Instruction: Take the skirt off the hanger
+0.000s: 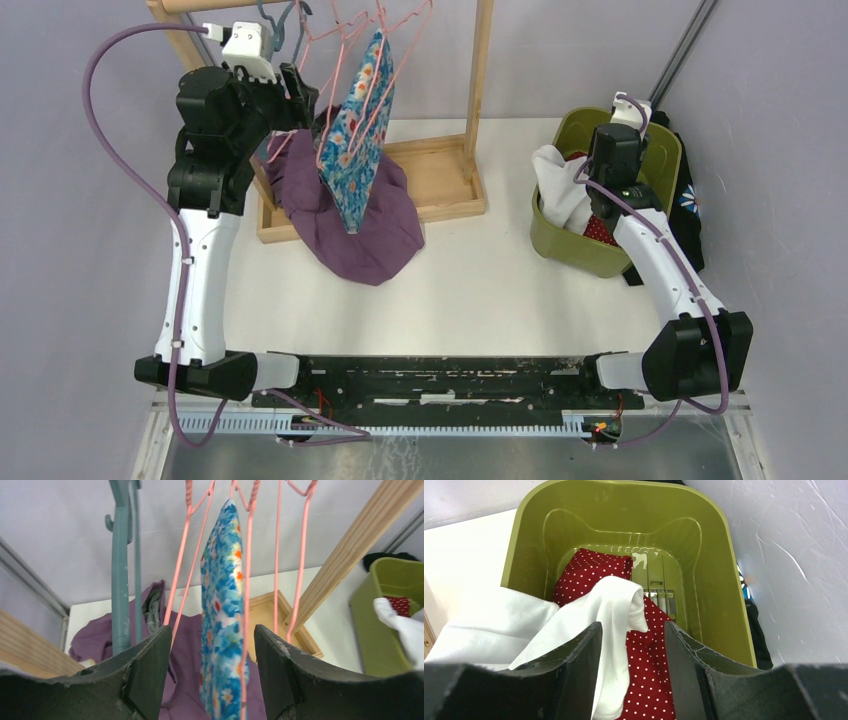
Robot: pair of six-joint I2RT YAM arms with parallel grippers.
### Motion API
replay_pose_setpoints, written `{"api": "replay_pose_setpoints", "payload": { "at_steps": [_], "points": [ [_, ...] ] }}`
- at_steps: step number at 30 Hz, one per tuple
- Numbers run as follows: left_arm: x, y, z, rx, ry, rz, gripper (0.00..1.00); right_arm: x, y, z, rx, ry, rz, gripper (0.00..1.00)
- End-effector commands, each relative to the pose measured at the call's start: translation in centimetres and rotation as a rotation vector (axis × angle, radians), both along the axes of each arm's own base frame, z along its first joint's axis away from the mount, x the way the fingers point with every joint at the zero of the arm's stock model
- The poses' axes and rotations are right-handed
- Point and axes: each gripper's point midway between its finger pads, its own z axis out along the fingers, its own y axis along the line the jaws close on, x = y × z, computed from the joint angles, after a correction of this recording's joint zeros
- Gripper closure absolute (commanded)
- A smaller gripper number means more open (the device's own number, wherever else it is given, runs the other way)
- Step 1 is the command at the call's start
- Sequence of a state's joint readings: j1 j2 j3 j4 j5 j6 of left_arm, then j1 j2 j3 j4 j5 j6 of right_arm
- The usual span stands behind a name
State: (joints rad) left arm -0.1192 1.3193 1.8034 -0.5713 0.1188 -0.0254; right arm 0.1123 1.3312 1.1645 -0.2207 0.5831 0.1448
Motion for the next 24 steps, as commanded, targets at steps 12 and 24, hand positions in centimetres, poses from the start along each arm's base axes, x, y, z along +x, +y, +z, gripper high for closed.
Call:
{"api": "replay_pose_setpoints", "payload": {
  "at_steps": [12,24],
  "points": [
    [2.0,-4.9,1.8,-0.049,0.026,-0.155,0.34,0.1,0.0,1.7,0.009,-0.061,-0.008,0.45],
    [7.2,-5.4,-2.0,0.060,0.096,-0.091,0.32,0.4,-0.2,1.7,-0.009,-0.056,-0.014,0.45]
  ]
}}
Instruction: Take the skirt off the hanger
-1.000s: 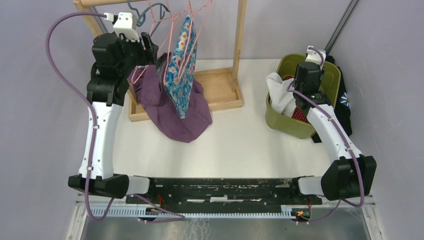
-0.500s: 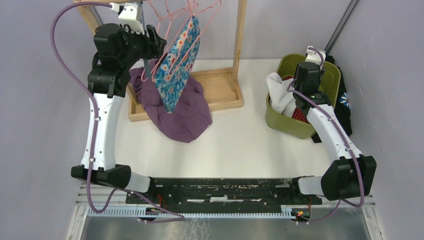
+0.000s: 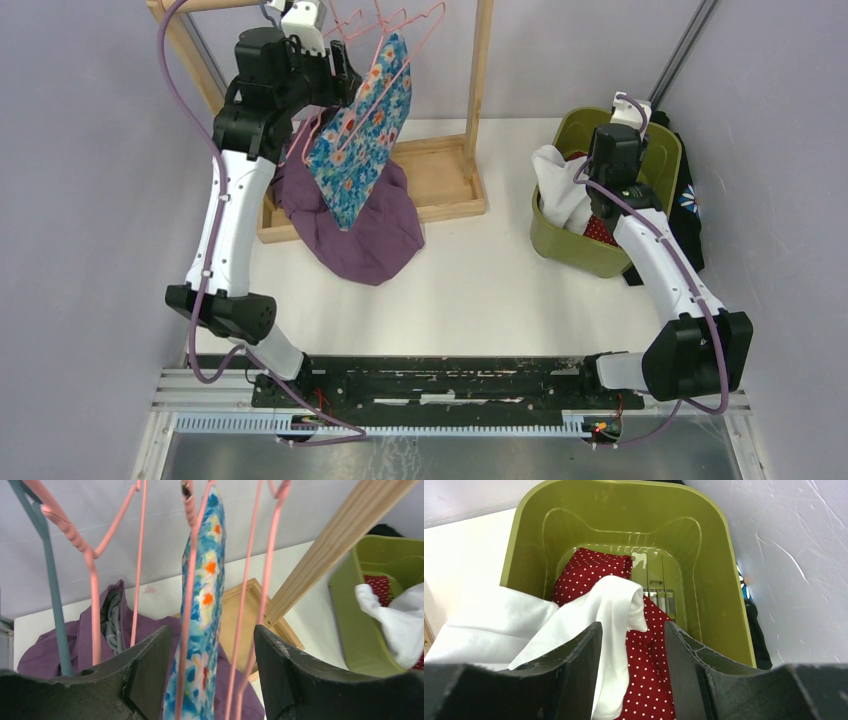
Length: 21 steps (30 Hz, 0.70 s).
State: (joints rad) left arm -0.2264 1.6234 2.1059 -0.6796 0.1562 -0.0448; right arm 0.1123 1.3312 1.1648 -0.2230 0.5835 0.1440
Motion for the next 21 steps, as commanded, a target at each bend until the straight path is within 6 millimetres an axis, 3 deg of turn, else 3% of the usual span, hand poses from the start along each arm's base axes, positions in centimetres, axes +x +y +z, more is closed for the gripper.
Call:
{"api": "replay_pose_setpoints", "payload": {
  "at_steps": [1,7,9,10,13,14,21],
  "points": [
    [1.7,0.9,-0.5,0.071,-0.018,0.046,0.32,0.4,-0.3,1.8,-0.011,-0.057,-0.015,0.45],
    [2.7,1.4,-1.1,0.102,-0.025,0.072,0.31,0.6,-0.3,1.6,-0.012,-0.054,-0.016,0.45],
    [3.0,1.7,-1.7,0.123,-0.018,0.081,0.36,0.7,-0.2,1.4,-0.007,-0.052,-0.013,0.45],
    [3.1,1.7,-2.1,0.130,-0.007,0.082,0.44,0.7,-0.1,1.4,-0.005,-0.052,-0.010,0.45],
    [3.0,1.5,-3.3,0.134,0.021,0.072,0.92,0.6,-0.1,1.2,-0.002,-0.048,-0.010,0.45],
    [3.0,1.5,-3.6,0.133,0.028,0.070,0.96,0.6,-0.1,1.1,-0.001,-0.047,-0.010,0.46],
    [1.6,2.1,-5.2,0.154,0.042,0.079,0.97,0.9,1.7,1.0,0.022,-0.028,0.090,0.62]
  ]
}}
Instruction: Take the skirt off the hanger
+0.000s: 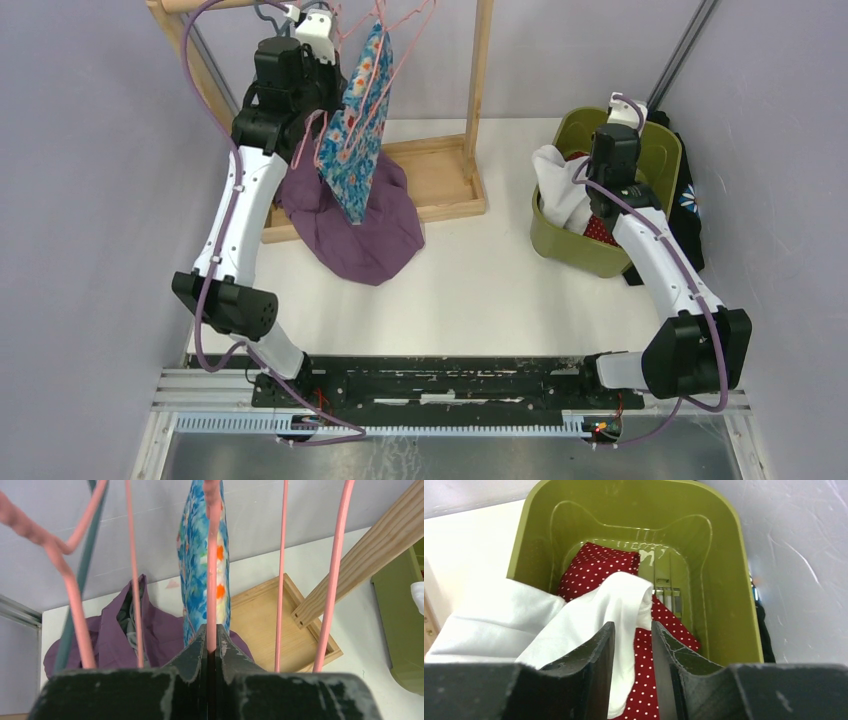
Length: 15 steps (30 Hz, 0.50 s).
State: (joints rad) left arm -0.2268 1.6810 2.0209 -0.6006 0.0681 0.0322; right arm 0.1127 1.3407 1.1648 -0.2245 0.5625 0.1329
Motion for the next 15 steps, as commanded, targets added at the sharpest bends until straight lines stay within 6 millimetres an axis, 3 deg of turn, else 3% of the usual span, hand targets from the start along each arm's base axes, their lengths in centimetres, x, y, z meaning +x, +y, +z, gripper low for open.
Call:
{"api": "replay_pose_setpoints", "payload": {
  "at_steps": [1,3,8,15],
  "points": [
    [-2.5,1.1,-0.6,0.041,0.004,0.010,0.97,0.6,1.7,1.5,0.025,-0.044,0.081,0.63],
    [-3.5,1.3,0.9,0.026,-0.030,0.013,0.97,0.7,2.4,1.6,0.024,-0.045,0.102,0.63],
    [-6.5,1.4,6.6,-0.027,-0.149,-0.008,0.97,0.9,4.4,1.1,0.022,-0.021,0.153,0.62],
    [-9.5,1.9,9.8,-0.065,-0.240,-0.017,0.97,0.6,6.6,0.6,0.017,-0.005,0.203,0.62]
  ]
}}
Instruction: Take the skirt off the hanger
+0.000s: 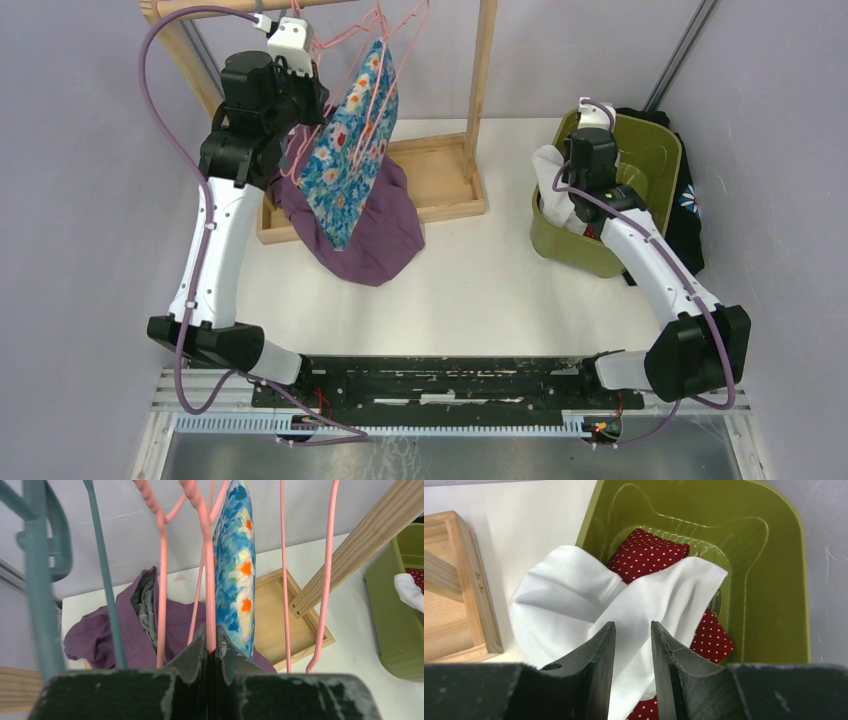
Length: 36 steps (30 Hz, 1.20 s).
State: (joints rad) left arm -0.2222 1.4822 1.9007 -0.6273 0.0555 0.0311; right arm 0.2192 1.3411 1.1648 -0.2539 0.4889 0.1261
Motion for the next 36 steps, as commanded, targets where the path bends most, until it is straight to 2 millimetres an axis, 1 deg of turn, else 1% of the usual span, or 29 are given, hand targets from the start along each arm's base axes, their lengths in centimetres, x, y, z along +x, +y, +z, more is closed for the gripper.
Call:
{"api": "replay_pose_setpoints", "payload": {
  "at_steps": [1,4,7,11,15,16,18,20,21,22,23,25,30,32,34,36],
  "points": [
    [-4.2,0.1,7.2,-0.057,-0.197,-0.037,0.97,0.4,1.4,1.5,0.000,-0.041,0.036,0.62],
    [-5.1,0.1,8.7,-0.078,-0.237,-0.046,0.97,0.3,2.6,1.2,-0.007,-0.029,0.066,0.62],
    [-6.1,0.0,9.5,-0.089,-0.254,-0.067,0.97,0.1,4.1,0.7,-0.020,-0.013,0.111,0.62],
    [-7.4,0.1,9.1,-0.090,-0.254,-0.076,0.97,-0.1,6.0,-0.1,-0.065,0.016,0.173,0.62],
    [-9.5,0.4,7.9,-0.097,-0.253,-0.081,0.97,-0.7,7.1,-0.4,-0.062,0.011,0.212,0.61],
    [-9.9,0.4,7.4,-0.104,-0.248,-0.085,0.97,-0.9,7.4,-0.4,-0.059,0.006,0.222,0.61],
    [-10.3,-0.1,5.4,-0.114,-0.202,-0.111,0.97,-1.3,8.3,-0.3,-0.053,0.001,0.250,0.61],
    [-10.4,-0.5,2.4,-0.121,-0.135,-0.128,0.97,-1.8,9.7,-0.4,-0.053,0.008,0.285,0.60],
    [-10.3,-0.6,0.2,-0.120,-0.088,-0.128,0.97,-2.0,10.4,-0.5,-0.057,0.016,0.305,0.60],
    [-10.4,-0.7,-1.3,-0.125,-0.058,-0.128,0.97,-2.3,11.1,-0.6,-0.061,0.021,0.324,0.59],
    [-10.5,-0.8,-2.7,-0.126,-0.030,-0.133,0.97,-2.7,12.0,-0.6,-0.065,0.025,0.348,0.59],
    [-10.8,-0.9,-4.9,-0.127,0.014,-0.132,0.97,-3.6,13.8,-0.6,-0.074,0.030,0.403,0.58],
    [-11.0,-1.0,-8.9,-0.122,0.087,-0.127,0.97,-6.8,20.1,-0.4,-0.054,0.018,0.603,0.55],
    [-10.8,-0.9,-10.1,-0.115,0.106,-0.112,0.97,-8.4,23.0,-0.1,-0.061,0.005,0.692,0.54],
    [-10.5,-0.7,-10.6,-0.112,0.117,-0.092,0.97,-10.2,26.0,0.1,-0.075,-0.007,0.780,0.53],
    [-10.2,-0.7,-10.5,-0.116,0.117,-0.081,0.97,-12.1,29.1,0.3,-0.102,-0.019,0.864,0.52]
  ]
}}
